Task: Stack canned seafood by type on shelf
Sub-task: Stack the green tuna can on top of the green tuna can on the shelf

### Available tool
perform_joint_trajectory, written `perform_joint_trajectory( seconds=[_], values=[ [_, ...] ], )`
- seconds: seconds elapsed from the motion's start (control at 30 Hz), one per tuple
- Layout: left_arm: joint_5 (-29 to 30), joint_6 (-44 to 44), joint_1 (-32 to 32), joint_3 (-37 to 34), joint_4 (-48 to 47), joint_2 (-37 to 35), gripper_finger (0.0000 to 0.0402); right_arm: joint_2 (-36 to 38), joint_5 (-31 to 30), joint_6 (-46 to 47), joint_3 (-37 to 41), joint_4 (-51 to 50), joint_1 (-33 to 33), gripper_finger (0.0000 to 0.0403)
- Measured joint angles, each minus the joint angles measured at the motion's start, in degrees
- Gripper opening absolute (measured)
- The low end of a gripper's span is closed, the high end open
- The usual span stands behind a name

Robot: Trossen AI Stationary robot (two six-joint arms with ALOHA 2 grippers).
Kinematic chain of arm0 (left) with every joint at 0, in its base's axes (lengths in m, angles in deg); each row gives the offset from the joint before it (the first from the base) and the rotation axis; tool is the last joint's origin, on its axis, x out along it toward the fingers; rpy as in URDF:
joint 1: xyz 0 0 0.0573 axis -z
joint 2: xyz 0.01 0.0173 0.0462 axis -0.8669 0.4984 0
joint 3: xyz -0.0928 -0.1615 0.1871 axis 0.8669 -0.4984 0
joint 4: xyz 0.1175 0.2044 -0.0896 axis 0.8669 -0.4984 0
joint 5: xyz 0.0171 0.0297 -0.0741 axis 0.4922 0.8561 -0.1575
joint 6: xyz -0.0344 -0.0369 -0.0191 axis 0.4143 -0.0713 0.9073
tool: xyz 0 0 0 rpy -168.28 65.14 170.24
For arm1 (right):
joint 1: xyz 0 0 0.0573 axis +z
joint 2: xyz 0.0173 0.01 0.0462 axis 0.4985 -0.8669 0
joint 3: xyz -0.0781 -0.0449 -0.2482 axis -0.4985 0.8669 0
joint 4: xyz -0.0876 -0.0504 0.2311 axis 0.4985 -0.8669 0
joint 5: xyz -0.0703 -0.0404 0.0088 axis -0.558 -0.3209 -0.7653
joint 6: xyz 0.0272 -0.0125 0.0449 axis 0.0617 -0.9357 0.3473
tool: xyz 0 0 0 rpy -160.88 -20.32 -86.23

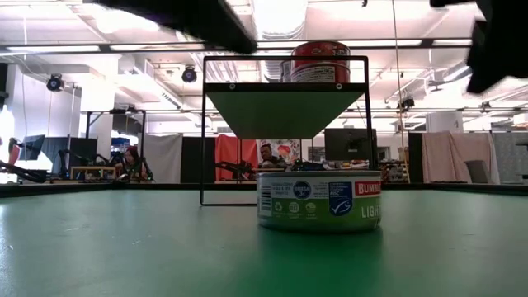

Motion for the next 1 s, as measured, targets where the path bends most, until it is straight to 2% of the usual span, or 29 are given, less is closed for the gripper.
perform_joint_trajectory(
  seconds=[0.1, 0.2, 0.33, 0.43, 0.67, 1.0],
  values=[
    [-3.2, -0.7, -0.1, 0.7, 0.2, 3.0, 0.0066, 0.3, 0.0, 4.3, 5.2, 7.4, 0.4, 0.0009],
    [-5.0, -0.7, -0.4, 0.7, 0.2, 5.3, 0.0044, -0.6, 0.0, 7.2, 10.9, 19.6, 0.4, 0.0009],
    [-5.1, -0.9, -0.5, 0.8, 0.7, 6.0, 0.0011, -1.5, -0.7, 7.6, 18.1, 38.5, 0.2, 0.0015],
    [-4.7, -1.8, -1.0, 0.4, 2.4, 6.0, 0.0002, -2.0, -2.8, 8.2, 22.3, 48.2, -0.3, 0.0033],
    [-7.6, -3.7, -3.7, 0.0, 4.8, 8.0, 0.0000, -4.3, -6.1, 8.9, 24.2, 52.2, -1.1, 0.0117],
    [-7.8, -3.1, -5.2, -1.2, 4.9, 8.2, 0.0000, -11.8, -6.0, 8.7, 19.5, 52.4, -2.7, 0.0257]
  ],
)
